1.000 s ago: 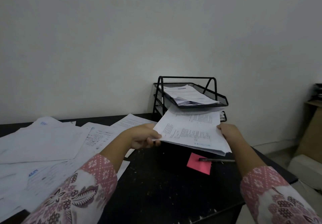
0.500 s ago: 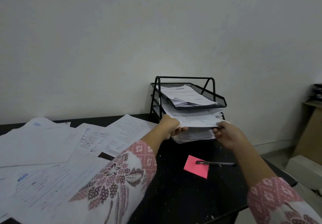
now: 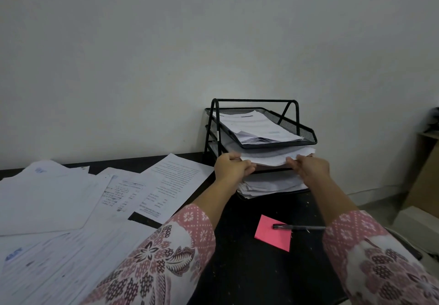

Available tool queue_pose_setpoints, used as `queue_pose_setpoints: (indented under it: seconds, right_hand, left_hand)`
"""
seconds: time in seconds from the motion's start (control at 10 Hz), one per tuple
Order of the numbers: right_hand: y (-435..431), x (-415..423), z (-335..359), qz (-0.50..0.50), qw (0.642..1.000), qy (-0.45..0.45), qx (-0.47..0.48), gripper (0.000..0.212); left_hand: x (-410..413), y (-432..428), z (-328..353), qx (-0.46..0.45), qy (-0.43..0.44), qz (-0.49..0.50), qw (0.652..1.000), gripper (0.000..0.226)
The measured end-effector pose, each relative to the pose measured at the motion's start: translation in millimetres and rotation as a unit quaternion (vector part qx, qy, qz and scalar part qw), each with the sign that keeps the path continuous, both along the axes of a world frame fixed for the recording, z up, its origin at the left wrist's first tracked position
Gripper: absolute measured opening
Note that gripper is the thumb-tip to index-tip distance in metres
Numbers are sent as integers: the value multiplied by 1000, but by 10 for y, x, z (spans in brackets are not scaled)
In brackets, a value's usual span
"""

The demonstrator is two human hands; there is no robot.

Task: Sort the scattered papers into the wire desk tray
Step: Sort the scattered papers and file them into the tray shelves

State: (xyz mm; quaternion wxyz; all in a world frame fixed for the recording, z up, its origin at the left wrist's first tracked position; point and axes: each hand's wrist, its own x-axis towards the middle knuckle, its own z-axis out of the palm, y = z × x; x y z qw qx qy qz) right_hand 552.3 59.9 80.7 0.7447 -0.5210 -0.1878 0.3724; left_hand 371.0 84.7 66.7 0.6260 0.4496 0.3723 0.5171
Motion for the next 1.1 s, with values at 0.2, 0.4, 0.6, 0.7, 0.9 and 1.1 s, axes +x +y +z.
queue_pose_setpoints:
  seconds: [0.2,0.4,0.6,0.7,0.9,1.1]
  right_hand:
    - [137,12,-52,-6,1000,8,-8,40]
    - [10,82,-56,-106,860,436,243,94]
    - [69,-516,28,-28,999,-40,10,28]
    - [-32,-880,76,56,991,-122,-12,19]
    - [-139,-1771,-164,223,942,-247,-49,11]
    - [-142,-2615,-594,293,884,-351,-97,9]
  left_hand:
    - [6,79,-22,4,10,-9,1000,36]
    - [-72,49,20,17,15,-25,999,28]
    - [-367,6,-7,28,78,-14,996,13]
    - [-715,-53,-83,48,147,5,988,12]
    - [-1690,-216,-358,72,273,91,955,15]
    - [-2682,-382,-673,72,367,175,911,12]
